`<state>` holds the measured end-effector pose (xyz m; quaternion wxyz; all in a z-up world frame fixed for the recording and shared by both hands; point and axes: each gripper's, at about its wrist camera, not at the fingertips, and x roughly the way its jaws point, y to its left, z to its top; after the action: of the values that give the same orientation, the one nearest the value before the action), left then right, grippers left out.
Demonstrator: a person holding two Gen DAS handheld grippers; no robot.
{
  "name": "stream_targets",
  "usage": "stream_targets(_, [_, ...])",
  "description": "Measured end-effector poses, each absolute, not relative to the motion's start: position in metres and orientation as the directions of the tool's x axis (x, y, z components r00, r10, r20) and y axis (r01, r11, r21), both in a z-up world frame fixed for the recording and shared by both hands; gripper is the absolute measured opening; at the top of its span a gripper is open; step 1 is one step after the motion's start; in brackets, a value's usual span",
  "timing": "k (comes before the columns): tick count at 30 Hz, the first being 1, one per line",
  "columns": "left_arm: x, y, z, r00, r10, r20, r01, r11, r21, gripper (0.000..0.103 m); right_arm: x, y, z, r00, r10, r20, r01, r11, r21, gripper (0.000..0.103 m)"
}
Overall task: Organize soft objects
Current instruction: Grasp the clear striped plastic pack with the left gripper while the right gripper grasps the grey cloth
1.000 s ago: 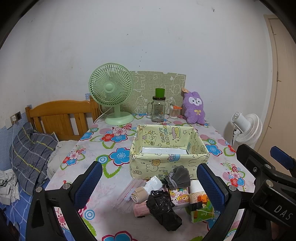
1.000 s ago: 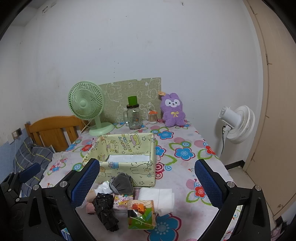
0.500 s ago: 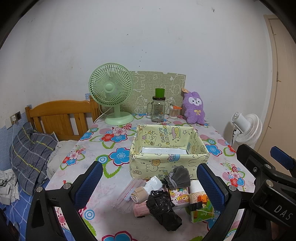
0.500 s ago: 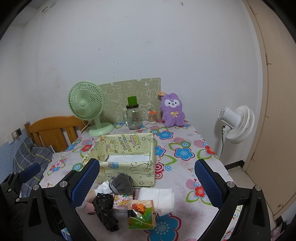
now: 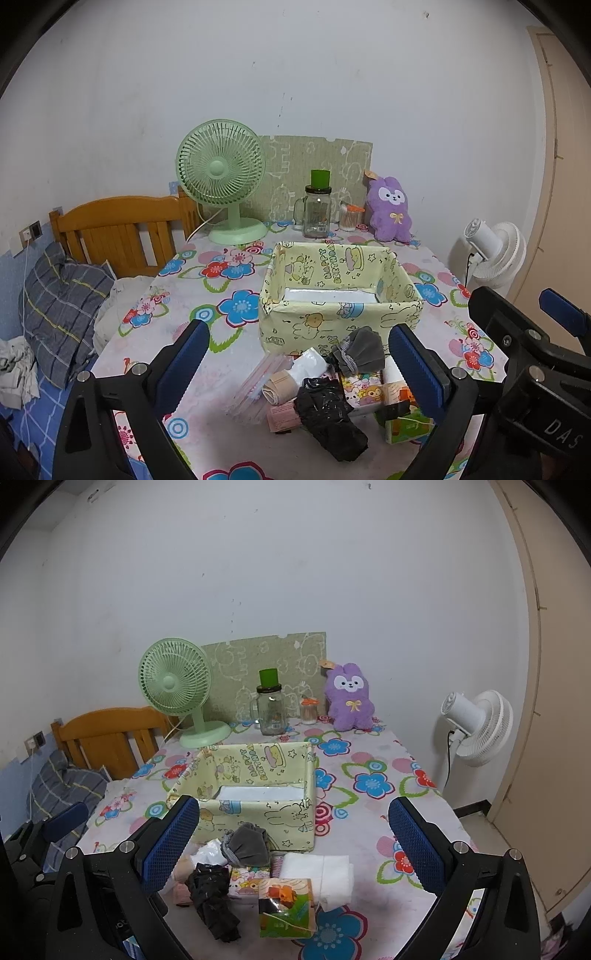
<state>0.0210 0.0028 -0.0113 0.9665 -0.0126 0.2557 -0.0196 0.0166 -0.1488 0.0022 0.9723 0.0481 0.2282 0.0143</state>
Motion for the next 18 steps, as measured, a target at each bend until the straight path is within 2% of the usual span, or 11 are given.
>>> stream_targets(2, [0.024, 0.003, -0.014, 0.864, -0.047, -0.501, 0.033, 0.999, -0.037, 0.095, 0.019, -0.147, -0.001, 0.894, 0.046, -0.446, -0.002, 0.995, 0.100, 0.103])
stream_targets(18, [0.053, 0.012, -0.053, 0.820, -0.037, -0.572, 0.024, 0.999, -0.030, 0.088, 0.050, -0.133, -0.039, 0.848, 0.080, -0.524, -0.020, 0.993, 0.118, 0.097])
